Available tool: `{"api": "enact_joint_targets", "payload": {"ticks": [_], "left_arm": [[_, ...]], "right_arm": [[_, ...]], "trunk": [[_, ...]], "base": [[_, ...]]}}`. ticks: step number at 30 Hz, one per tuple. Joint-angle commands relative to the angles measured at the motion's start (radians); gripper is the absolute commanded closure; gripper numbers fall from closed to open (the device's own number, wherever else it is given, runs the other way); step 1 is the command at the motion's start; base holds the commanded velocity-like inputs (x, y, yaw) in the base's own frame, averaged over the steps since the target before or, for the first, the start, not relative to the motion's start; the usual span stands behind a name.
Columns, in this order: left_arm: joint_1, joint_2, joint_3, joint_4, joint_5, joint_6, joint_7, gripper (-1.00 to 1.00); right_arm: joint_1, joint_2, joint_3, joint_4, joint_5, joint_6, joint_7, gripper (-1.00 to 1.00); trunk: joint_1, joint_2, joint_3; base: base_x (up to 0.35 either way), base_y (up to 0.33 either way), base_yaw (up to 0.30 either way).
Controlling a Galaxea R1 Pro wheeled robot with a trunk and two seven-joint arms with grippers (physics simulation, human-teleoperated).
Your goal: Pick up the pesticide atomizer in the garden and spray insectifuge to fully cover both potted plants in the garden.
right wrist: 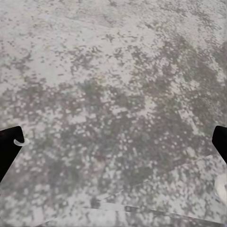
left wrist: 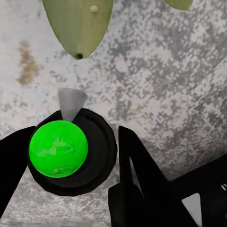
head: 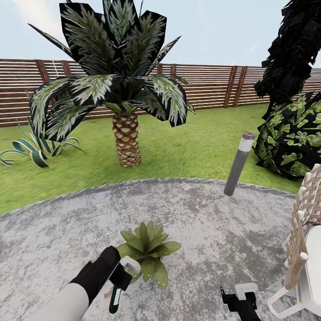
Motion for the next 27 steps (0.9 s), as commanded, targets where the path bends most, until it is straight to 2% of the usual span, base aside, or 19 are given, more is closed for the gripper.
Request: {"api": "enact_joint_targets", "payload": {"ticks": [1,4,6,8,10,13,16,19,21,23,26,27], "left_arm": [[0.002,-0.001,-0.002,-0.001,-0.01,0.002,-0.008,1.0],[0.006,-0.019,-0.004,-0.003,-0.007,0.001,-0.008,1.0],[0.006,-0.057,-0.007,-0.004,-0.01,0.001,-0.007,1.0],[0.007,-0.066,-0.006,-0.003,-0.012,0.0,-0.006,1.0],[0.011,-0.064,-0.002,-0.001,-0.012,-0.005,-0.003,1.0],[0.032,-0.034,0.0,0.013,-0.013,-0.011,0.0,1.0],[0.067,-0.023,0.001,0.016,-0.013,-0.014,0.025,1.0],[0.077,-0.028,0.0,0.019,-0.003,-0.016,0.074,1.0],[0.08,-0.039,0.002,0.021,0.016,-0.055,0.086,1.0],[0.08,-0.041,0.026,0.021,0.02,-0.085,0.109,1.0],[0.08,-0.044,0.09,0.015,0.027,-0.093,0.145,1.0],[0.08,-0.049,0.097,0.014,0.028,-0.094,0.148,1.0]], "right_arm": [[-0.001,0.0,0.009,0.0,-0.007,-0.002,-0.003,-1.0],[-0.001,0.0,0.009,0.0,-0.007,-0.002,-0.003,-1.0],[-0.001,0.0,0.009,0.0,-0.007,-0.002,-0.003,-1.0],[-0.001,0.0,0.009,0.0,-0.007,-0.002,-0.003,-1.0],[-0.001,0.0,0.009,0.0,-0.007,-0.002,-0.003,-1.0],[-0.001,0.0,0.009,0.0,-0.007,-0.002,-0.003,-1.0],[-0.001,0.0,0.009,0.0,-0.007,-0.002,-0.003,-1.0],[-0.001,0.0,0.009,0.0,-0.007,-0.002,-0.003,-1.0],[-0.001,0.0,0.009,0.0,-0.007,-0.003,-0.003,-1.0],[-0.001,0.0,0.009,0.0,-0.007,-0.003,-0.003,-1.0],[-0.001,0.0,0.009,0.0,-0.007,-0.002,-0.003,-1.0],[-0.001,0.0,0.009,0.0,-0.007,-0.003,-0.003,-1.0]], "trunk": [[0.0,0.0,-0.001],[0.0,0.0,-0.001],[0.0,0.0,-0.001],[0.0,0.0,-0.001],[0.0,0.0,-0.001],[0.0,0.0,-0.001],[0.0,0.0,-0.001],[0.0,0.0,-0.001],[0.0,0.0,-0.001],[0.0,0.0,-0.001],[0.0,0.0,-0.001],[0.0,0.0,-0.001]], "base": [[0.0,0.0,0.0],[0.0,0.0,0.0],[0.0,0.0,0.0],[0.0,0.0,0.0],[0.0,0.0,0.0],[0.0,0.0,0.0],[0.0,0.0,0.0],[0.0,0.0,0.0],[0.0,0.0,0.0],[0.0,0.0,0.0],[0.0,0.0,0.0],[0.0,0.0,0.0]]}}
